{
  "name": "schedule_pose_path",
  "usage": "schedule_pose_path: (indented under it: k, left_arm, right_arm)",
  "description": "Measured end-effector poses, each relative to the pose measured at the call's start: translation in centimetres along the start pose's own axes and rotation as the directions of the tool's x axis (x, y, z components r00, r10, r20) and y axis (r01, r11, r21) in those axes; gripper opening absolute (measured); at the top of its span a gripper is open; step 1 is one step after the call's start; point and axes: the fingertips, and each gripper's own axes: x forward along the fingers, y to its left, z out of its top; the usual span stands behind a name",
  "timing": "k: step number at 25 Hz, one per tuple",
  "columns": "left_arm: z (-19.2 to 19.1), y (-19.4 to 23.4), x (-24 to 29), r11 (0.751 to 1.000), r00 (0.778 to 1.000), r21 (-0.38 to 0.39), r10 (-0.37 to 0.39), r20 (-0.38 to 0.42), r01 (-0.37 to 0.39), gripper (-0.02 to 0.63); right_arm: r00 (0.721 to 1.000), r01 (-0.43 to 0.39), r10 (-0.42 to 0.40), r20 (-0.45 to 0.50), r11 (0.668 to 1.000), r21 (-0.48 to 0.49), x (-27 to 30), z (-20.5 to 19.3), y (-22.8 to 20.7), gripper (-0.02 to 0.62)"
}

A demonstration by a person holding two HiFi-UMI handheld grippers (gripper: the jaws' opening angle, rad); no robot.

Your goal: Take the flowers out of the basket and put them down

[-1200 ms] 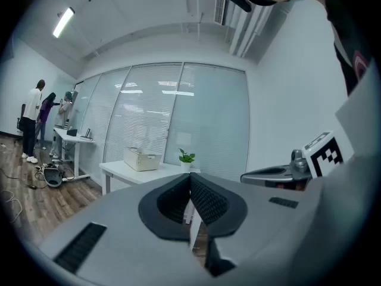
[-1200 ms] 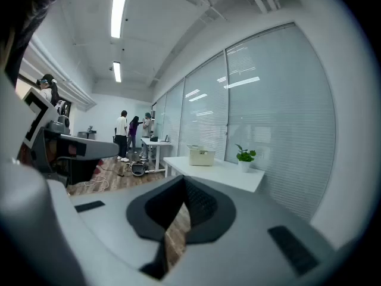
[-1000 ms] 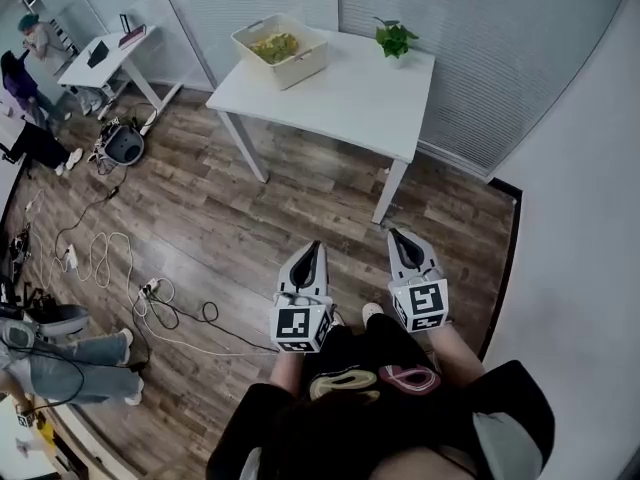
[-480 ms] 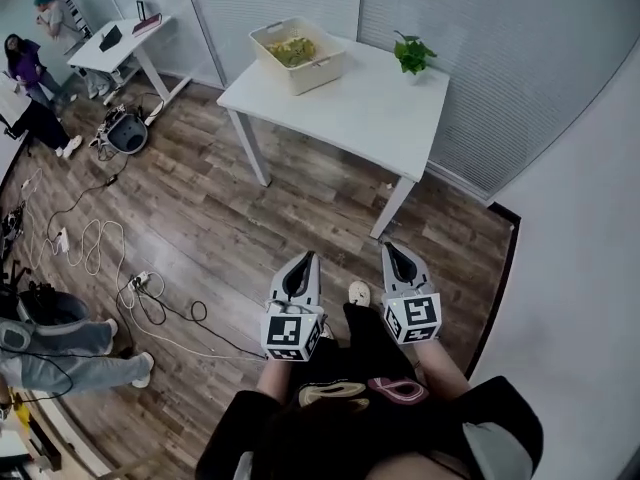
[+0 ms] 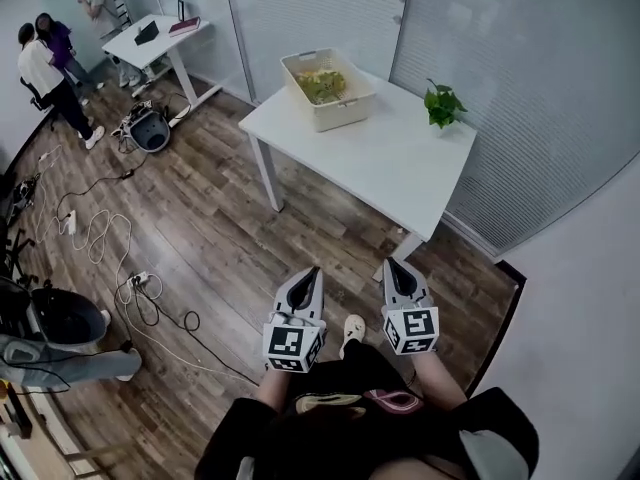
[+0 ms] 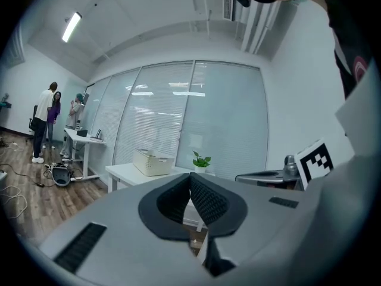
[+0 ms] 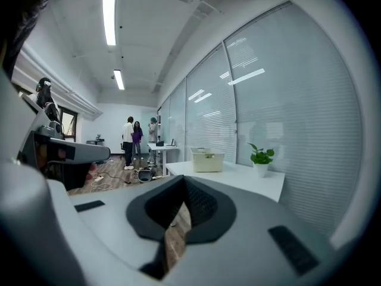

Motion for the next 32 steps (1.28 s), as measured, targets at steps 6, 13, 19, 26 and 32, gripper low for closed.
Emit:
schedule_pose_path:
  k: [6, 13, 19, 26, 32]
  left_arm:
    - [0.5, 0.0, 5.7, 0.999, 0.999, 0.009, 0.045, 0.026, -0.045, 0.017]
    - [1.4, -1.4, 10.7, 0.997, 0.996, 0.003, 0.082, 0.034, -0.082, 0.017]
    - [0.2, -2.7, 13.2, 0.994, 0.994, -0.002, 0.111, 0.022, -0.111, 0.017]
    - [0.6, -3.1, 15.1, 0.993, 0.993, 0.005, 0.115, 0.025, -0.115, 0.017]
    - [0.7, -2.3, 16.8, 0.993, 0.993, 0.005, 0.116, 0.018, -0.116, 0.017]
  right_arm:
    - [0.999, -0.051, 0.051, 0.013, 0.998, -0.026, 4.9, 0.6, -4.1, 0.009]
    - [0.995, -0.101, 0.102, 0.014, 0.994, -0.049, 8.1, 1.9, -8.5, 0.009]
    - [0.992, -0.126, 0.127, 0.014, 0.991, -0.034, 9.4, 1.1, -11.3, 0.010]
    - [0.991, -0.131, 0.132, 0.018, 0.991, -0.014, 10.0, 1.0, -12.8, 0.009]
    - [0.992, -0.126, 0.126, 0.016, 0.992, -0.011, 11.6, 1.2, -13.8, 0.009]
